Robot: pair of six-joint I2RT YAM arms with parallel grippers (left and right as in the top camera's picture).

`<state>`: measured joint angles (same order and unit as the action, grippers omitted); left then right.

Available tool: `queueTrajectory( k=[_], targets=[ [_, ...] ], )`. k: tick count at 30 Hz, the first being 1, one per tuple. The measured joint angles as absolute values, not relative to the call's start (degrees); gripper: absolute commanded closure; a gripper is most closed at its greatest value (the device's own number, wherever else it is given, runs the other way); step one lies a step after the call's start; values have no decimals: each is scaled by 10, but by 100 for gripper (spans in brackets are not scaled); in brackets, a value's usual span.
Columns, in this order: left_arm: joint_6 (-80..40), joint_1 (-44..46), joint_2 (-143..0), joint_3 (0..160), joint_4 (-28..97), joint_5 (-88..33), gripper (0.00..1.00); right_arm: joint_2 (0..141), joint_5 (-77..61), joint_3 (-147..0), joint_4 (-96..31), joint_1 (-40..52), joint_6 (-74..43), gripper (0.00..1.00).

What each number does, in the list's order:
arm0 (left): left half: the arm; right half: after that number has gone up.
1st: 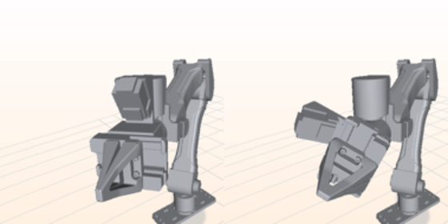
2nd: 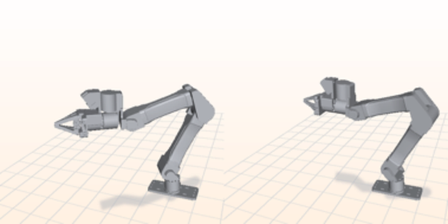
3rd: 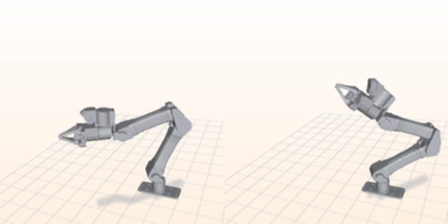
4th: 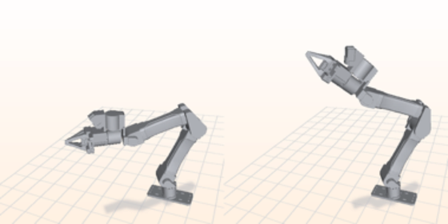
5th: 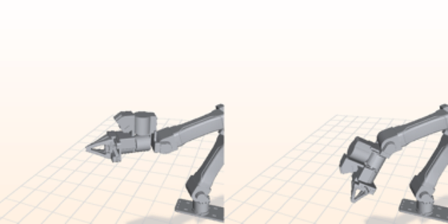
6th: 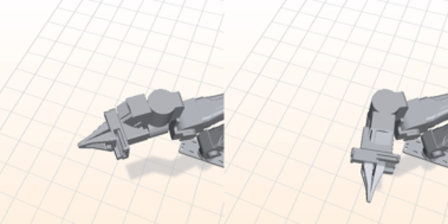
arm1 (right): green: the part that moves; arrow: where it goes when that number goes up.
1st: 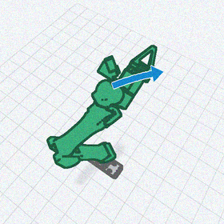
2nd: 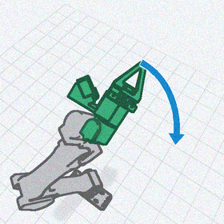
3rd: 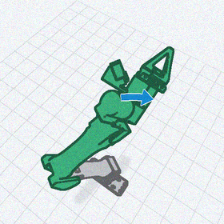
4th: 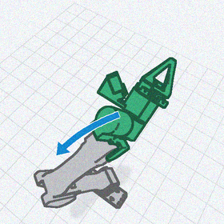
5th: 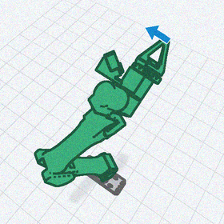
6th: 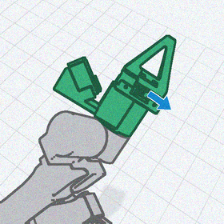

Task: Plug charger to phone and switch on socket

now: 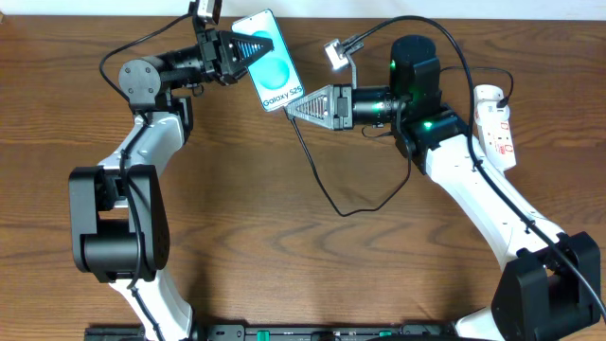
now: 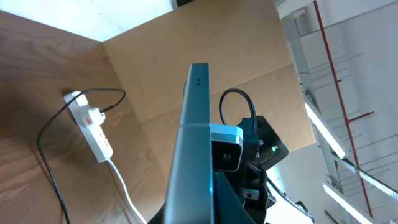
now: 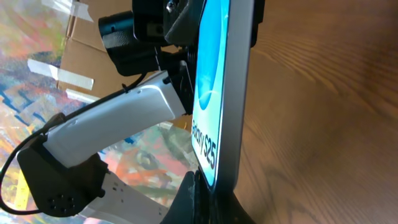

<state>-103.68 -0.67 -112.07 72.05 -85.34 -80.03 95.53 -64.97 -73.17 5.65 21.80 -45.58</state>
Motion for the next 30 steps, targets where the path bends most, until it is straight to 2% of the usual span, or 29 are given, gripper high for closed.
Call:
queueTrajectory(
  k=[30],
  targets=[
    [-1037,-7,-1121,721,-853,-793,93,955,-642,-730,67,218,-474,99]
  ],
)
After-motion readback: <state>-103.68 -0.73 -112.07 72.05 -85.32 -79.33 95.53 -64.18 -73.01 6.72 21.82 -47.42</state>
